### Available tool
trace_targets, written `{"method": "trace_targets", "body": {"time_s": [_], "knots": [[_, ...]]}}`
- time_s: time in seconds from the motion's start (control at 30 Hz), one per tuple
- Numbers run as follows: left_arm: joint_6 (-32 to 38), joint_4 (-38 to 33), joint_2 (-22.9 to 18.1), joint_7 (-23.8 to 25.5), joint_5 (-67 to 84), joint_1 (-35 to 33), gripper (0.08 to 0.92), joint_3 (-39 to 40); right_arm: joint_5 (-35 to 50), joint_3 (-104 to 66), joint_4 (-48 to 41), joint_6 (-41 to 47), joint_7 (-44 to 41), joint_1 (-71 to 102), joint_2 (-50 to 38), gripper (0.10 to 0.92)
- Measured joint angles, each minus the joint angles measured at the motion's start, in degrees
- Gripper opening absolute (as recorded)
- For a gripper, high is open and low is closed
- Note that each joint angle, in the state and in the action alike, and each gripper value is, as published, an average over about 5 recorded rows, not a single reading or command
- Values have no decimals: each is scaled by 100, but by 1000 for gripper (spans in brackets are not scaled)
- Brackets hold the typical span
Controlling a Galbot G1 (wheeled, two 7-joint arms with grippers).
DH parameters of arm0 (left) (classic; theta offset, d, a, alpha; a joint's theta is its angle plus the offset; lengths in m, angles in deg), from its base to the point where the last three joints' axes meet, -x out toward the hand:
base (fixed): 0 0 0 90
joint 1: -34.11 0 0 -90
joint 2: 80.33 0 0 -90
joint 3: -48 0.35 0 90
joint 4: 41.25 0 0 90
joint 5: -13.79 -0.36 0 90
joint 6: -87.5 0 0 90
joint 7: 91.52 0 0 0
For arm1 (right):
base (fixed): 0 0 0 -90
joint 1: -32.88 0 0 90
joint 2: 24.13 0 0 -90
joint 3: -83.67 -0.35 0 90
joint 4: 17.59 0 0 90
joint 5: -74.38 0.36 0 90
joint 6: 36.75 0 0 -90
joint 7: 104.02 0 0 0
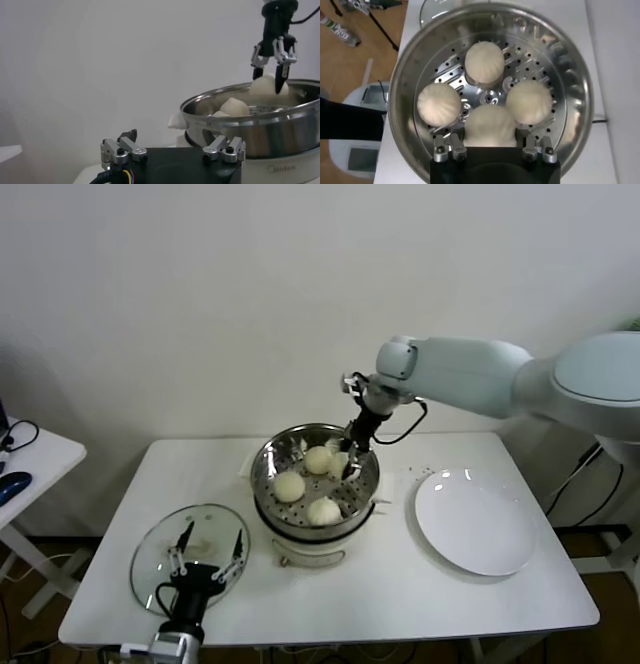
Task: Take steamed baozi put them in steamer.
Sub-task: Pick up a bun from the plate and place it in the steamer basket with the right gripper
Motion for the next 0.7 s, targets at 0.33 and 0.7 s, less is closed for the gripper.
{"method": "trace_targets", "body": {"time_s": [0.33, 0.7], "knots": [[37, 92, 17, 3, 21, -7, 823, -12, -214, 44, -35, 12, 49, 236, 9, 662], [63, 137, 43, 4, 41, -14, 823, -19, -386, 60, -92, 11, 78, 314, -31, 662]]}}
